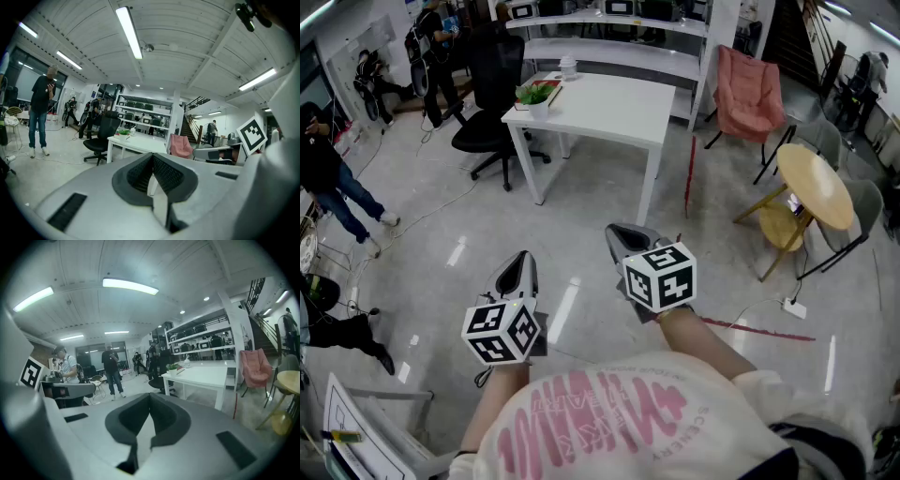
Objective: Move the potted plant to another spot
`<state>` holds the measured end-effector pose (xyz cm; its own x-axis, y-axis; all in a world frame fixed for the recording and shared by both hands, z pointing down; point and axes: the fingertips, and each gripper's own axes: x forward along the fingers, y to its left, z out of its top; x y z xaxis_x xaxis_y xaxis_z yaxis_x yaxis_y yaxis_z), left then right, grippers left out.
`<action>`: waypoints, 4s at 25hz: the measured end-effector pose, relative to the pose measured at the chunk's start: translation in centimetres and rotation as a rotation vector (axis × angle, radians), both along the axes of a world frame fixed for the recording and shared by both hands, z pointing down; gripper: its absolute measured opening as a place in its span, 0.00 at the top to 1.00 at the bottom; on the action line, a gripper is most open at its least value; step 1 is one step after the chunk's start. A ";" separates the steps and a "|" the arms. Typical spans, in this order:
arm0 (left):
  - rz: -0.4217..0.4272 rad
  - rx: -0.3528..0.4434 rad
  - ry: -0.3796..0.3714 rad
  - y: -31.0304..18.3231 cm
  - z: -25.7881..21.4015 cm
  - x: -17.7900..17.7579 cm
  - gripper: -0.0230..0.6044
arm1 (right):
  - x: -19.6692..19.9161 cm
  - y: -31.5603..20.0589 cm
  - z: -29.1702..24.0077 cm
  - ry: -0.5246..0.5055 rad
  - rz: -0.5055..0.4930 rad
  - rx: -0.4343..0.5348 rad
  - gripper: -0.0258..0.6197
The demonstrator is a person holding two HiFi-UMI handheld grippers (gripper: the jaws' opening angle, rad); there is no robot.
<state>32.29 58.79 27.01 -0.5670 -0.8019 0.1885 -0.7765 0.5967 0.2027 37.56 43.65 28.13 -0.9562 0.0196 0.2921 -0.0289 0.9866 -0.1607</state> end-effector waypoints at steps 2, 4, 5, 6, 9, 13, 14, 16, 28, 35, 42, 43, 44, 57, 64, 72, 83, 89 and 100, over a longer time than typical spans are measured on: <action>-0.003 0.000 -0.001 -0.1 0.0 -0.3 0.96 | -0.3 -0.3 0.1 0.000 -0.003 -0.008 0.95; -0.006 -0.001 -0.004 -0.3 -0.1 -0.5 0.96 | -0.6 -0.6 0.2 0.001 -0.006 -0.014 0.95; -0.008 -0.001 -0.005 -0.4 -0.1 -0.6 0.96 | -0.7 -0.7 0.3 0.002 -0.009 -0.015 0.95; -0.011 -0.001 -0.005 -0.6 -0.2 -0.6 0.96 | -0.8 -0.9 0.3 0.003 -0.011 -0.016 0.95; -0.021 0.002 -0.005 -1.1 -0.2 -0.8 0.96 | -1.2 -1.6 0.4 0.005 -0.023 -0.012 0.95; -0.045 0.022 -0.001 -1.4 0.8 -0.4 0.96 | -1.1 -2.3 1.6 0.023 -0.055 -0.035 0.95; -0.052 0.030 0.004 -1.5 1.3 -0.1 0.96 | -0.9 -2.4 2.4 0.034 -0.059 -0.047 0.95; -0.066 0.041 0.024 -1.6 2.7 0.4 0.96 | -0.6 -2.9 4.3 0.062 -0.065 -0.061 0.95; -0.123 0.014 0.102 -1.9 6.1 -1.0 0.96 | -0.7 -7.1 6.7 0.103 -0.019 -0.086 0.95; -0.107 0.020 0.119 -4.0 6.9 -5.0 0.96 | -4.3 -8.8 7.8 0.130 -0.023 -0.091 0.95; -0.079 0.036 0.100 -7.5 5.9 -12.2 0.96 | -11.4 -11.5 7.0 0.124 -0.027 -0.072 0.95; -0.076 0.033 0.097 -8.0 5.5 -13.4 0.96 | -12.7 -12.0 6.7 0.122 -0.024 -0.077 0.95; -0.075 0.032 0.095 -8.4 5.1 -14.8 0.96 | -14.0 -12.3 6.4 0.118 -0.023 -0.082 0.95; -0.048 0.092 0.074 -12.8 1.7 -29.8 0.96 | -28.4 -16.5 3.4 0.044 -0.007 -0.068 0.95; -0.065 0.099 0.069 -13.2 1.3 -34.6 0.96 | -33.5 -17.6 3.2 0.039 -0.011 -0.068 0.95; -0.052 0.108 0.106 -15.7 2.7 -37.6 0.96 | -35.9 -19.3 5.5 0.056 0.005 -0.099 0.95; -0.131 0.151 0.097 -21.9 2.9 -42.5 0.96 | -42.8 -26.6 5.1 0.000 -0.048 -0.140 0.95; -0.185 0.155 0.104 -26.0 3.1 -45.0 0.96 | -47.9 -30.5 4.9 0.027 -0.129 -0.156 0.95; -0.323 0.180 0.143 -30.4 4.5 -50.7 0.96 | -55.6 -35.2 4.8 0.026 -0.263 -0.138 0.95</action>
